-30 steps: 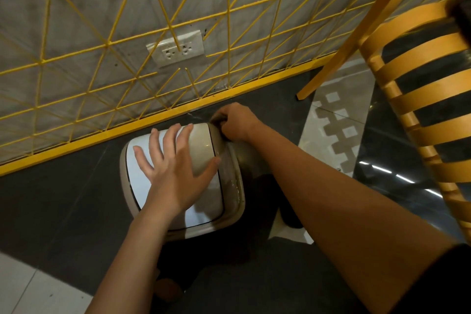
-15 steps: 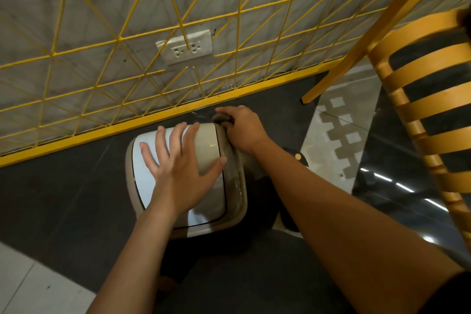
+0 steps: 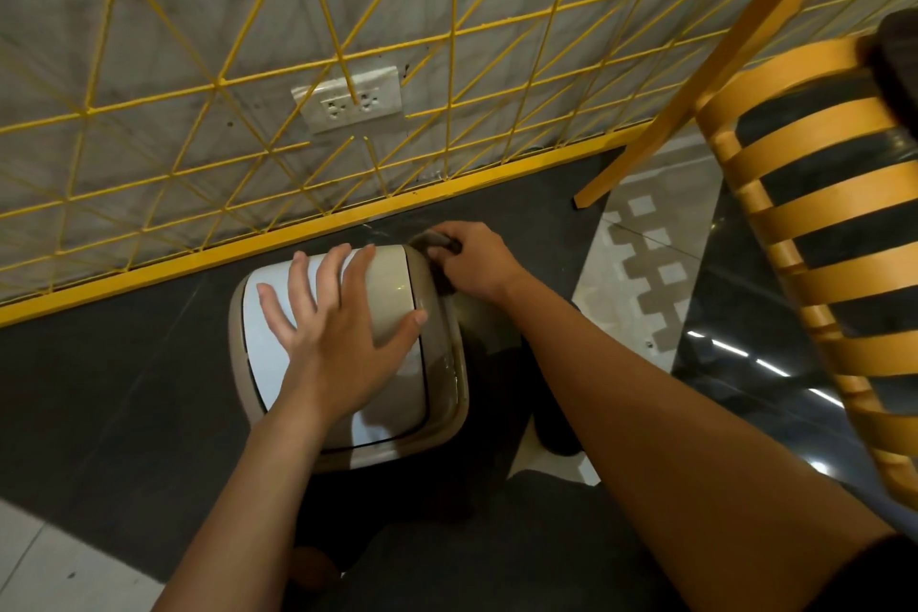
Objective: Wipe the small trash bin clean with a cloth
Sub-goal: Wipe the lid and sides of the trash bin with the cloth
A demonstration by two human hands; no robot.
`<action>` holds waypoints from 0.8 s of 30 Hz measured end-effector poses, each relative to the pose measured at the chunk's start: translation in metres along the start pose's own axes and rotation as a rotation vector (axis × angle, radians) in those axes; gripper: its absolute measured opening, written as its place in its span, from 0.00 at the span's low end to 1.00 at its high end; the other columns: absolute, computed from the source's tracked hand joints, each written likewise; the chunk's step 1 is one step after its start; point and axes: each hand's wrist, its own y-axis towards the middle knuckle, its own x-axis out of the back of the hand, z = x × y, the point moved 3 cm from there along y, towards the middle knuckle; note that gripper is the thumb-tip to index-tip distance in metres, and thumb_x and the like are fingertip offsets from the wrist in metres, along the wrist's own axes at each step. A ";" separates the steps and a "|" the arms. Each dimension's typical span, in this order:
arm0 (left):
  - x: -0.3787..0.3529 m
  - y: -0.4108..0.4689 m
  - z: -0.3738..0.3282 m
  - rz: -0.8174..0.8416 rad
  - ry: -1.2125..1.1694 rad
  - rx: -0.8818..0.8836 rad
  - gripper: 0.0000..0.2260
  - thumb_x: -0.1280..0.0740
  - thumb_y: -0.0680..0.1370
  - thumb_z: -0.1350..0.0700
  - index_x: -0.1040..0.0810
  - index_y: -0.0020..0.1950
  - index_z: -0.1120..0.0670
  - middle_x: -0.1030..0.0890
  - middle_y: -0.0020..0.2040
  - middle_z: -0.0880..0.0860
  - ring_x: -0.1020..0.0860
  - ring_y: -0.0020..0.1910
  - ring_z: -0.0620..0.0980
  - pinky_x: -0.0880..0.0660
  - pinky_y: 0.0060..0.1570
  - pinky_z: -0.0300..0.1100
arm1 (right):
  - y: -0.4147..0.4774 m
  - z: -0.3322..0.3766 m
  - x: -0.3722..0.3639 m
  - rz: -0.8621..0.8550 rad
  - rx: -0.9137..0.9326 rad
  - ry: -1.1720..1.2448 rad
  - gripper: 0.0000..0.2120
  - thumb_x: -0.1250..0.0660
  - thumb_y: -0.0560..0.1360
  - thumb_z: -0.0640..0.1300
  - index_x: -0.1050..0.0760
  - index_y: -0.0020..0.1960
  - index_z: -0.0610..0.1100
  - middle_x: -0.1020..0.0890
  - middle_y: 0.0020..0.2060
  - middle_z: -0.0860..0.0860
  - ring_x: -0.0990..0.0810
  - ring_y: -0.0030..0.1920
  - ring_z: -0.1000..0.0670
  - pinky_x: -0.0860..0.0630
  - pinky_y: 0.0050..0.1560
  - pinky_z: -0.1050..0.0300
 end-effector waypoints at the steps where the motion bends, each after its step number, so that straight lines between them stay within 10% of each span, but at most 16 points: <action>1: 0.000 0.000 0.000 -0.005 -0.001 0.001 0.33 0.38 0.71 0.37 0.41 0.72 0.49 0.42 0.73 0.50 0.53 0.74 0.56 0.62 0.69 0.60 | -0.003 -0.002 0.001 0.008 -0.004 0.043 0.12 0.39 0.77 0.38 0.24 0.59 0.43 0.20 0.54 0.43 0.24 0.57 0.45 0.27 0.60 0.51; 14: 0.003 -0.002 -0.002 -0.015 0.041 0.021 0.36 0.45 0.69 0.33 0.43 0.73 0.50 0.43 0.74 0.51 0.52 0.75 0.56 0.61 0.70 0.59 | -0.016 -0.018 -0.009 -0.017 -0.087 0.287 0.13 0.37 0.77 0.38 0.25 0.60 0.43 0.20 0.54 0.44 0.23 0.57 0.45 0.25 0.59 0.47; 19: 0.002 -0.001 0.001 -0.021 0.045 0.032 0.35 0.43 0.71 0.33 0.43 0.72 0.49 0.44 0.74 0.50 0.53 0.75 0.56 0.62 0.70 0.59 | -0.030 -0.025 -0.006 0.061 -0.036 0.553 0.09 0.37 0.76 0.37 0.23 0.56 0.43 0.19 0.44 0.50 0.19 0.45 0.53 0.21 0.42 0.63; 24: 0.001 0.000 0.001 -0.017 0.048 0.031 0.35 0.44 0.70 0.32 0.43 0.72 0.48 0.44 0.74 0.49 0.53 0.75 0.55 0.62 0.70 0.59 | -0.022 -0.020 -0.010 0.001 -0.088 0.335 0.11 0.38 0.77 0.38 0.25 0.59 0.42 0.20 0.52 0.44 0.22 0.55 0.46 0.23 0.56 0.49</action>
